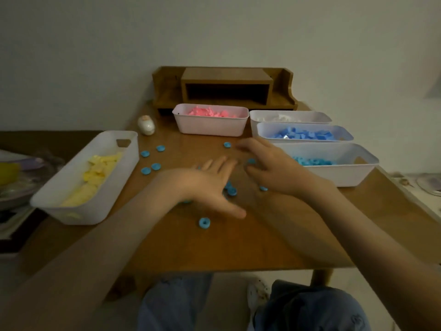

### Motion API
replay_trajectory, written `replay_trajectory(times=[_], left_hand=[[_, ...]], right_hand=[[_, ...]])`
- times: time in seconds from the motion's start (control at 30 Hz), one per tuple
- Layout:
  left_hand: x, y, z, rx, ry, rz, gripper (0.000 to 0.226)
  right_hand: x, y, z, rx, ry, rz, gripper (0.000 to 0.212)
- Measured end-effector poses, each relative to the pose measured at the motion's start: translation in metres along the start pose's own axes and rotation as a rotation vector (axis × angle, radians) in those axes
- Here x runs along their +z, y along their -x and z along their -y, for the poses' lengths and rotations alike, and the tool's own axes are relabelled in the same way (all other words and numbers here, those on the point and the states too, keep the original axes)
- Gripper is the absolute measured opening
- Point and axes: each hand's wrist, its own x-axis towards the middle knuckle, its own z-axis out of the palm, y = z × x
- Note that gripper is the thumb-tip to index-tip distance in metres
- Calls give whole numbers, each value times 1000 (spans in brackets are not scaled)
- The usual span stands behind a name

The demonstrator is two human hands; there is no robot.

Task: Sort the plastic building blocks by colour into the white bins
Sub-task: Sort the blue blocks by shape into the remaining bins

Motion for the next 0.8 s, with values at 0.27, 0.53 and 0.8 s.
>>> replay_trajectory(times=[0.27, 0.53, 0.8], left_hand=[[76, 14, 42, -271, -59, -230, 96], [82, 1, 76, -398, 40, -485, 63], [85, -1, 75, -320, 49, -652, 32]], right_hand=[[70, -11, 13, 68, 104, 413, 66], [87, -28, 9, 21, 340, 237, 62], [96, -44, 9, -37, 291, 138, 32]])
